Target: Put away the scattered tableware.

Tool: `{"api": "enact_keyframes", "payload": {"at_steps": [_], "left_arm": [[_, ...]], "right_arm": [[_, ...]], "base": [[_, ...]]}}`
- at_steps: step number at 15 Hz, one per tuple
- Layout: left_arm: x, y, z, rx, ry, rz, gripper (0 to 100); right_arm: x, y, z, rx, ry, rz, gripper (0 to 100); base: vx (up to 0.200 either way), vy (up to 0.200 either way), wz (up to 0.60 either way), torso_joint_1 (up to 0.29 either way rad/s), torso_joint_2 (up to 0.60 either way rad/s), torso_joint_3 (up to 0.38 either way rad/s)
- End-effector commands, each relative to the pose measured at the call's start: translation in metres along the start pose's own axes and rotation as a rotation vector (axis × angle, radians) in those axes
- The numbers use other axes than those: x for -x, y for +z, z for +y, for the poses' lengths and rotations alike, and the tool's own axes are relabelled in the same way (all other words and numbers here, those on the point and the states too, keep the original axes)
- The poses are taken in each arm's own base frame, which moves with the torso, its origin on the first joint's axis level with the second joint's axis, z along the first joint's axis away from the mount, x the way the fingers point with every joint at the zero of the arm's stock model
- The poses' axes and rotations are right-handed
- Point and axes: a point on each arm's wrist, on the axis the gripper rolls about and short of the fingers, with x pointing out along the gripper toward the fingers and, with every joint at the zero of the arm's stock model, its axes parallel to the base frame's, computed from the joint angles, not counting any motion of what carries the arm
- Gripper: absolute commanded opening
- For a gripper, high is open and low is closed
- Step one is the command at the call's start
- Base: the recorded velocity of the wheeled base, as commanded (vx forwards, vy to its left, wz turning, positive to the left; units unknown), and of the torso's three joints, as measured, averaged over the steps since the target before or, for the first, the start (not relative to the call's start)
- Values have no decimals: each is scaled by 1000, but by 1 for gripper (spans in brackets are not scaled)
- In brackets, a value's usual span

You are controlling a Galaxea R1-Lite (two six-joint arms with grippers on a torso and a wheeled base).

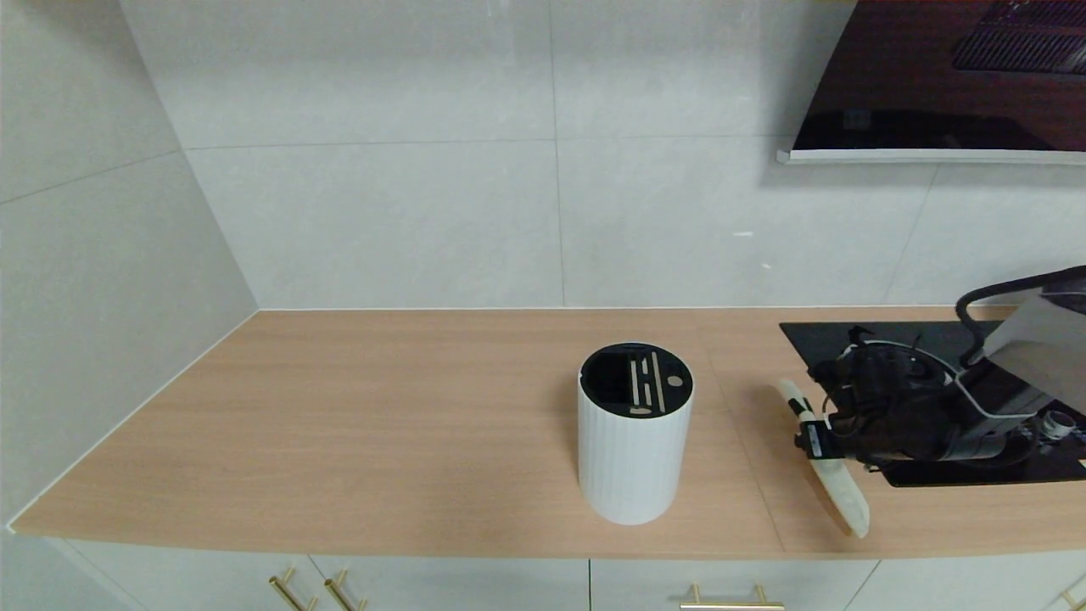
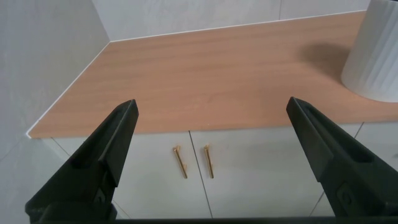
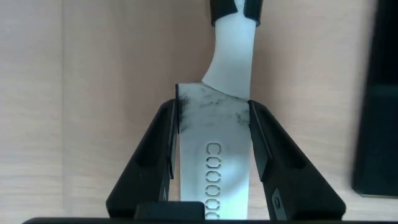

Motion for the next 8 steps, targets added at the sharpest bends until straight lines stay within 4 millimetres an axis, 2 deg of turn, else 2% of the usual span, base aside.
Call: {"api": "enact_keyframes", "payload": {"at_steps": [1, 2, 3, 4, 5, 6, 8], "left_arm": [[0, 0, 0, 1, 0, 1, 100], [0, 0, 0, -1, 0, 1, 100], [0, 0, 0, 1, 0, 1, 100], [0, 0, 0, -1, 0, 1, 100], [0, 0, 0, -1, 0, 1, 100], [0, 0, 0, -3, -2, 1, 100], [0, 0, 0, -4, -8, 0, 100]], "right_arm": [[70, 40, 1, -14, 9, -176, 0], [73, 41, 2, -14, 11, -182, 0], [116, 56, 6, -6, 26, -271, 0], [135, 62, 9, -1, 34, -310, 0], [166, 69, 12, 6, 49, -362, 0], [184, 73, 14, 6, 61, -394, 0], [196, 76, 29, 2, 124, -431, 0]], "base": [[0, 0, 0, 0, 0, 0], [0, 0, 0, 0, 0, 0], [0, 0, 0, 0, 0, 0], [0, 0, 0, 0, 0, 0], [0, 0, 0, 0, 0, 0], [0, 0, 0, 0, 0, 0], [0, 0, 0, 0, 0, 0]]}}
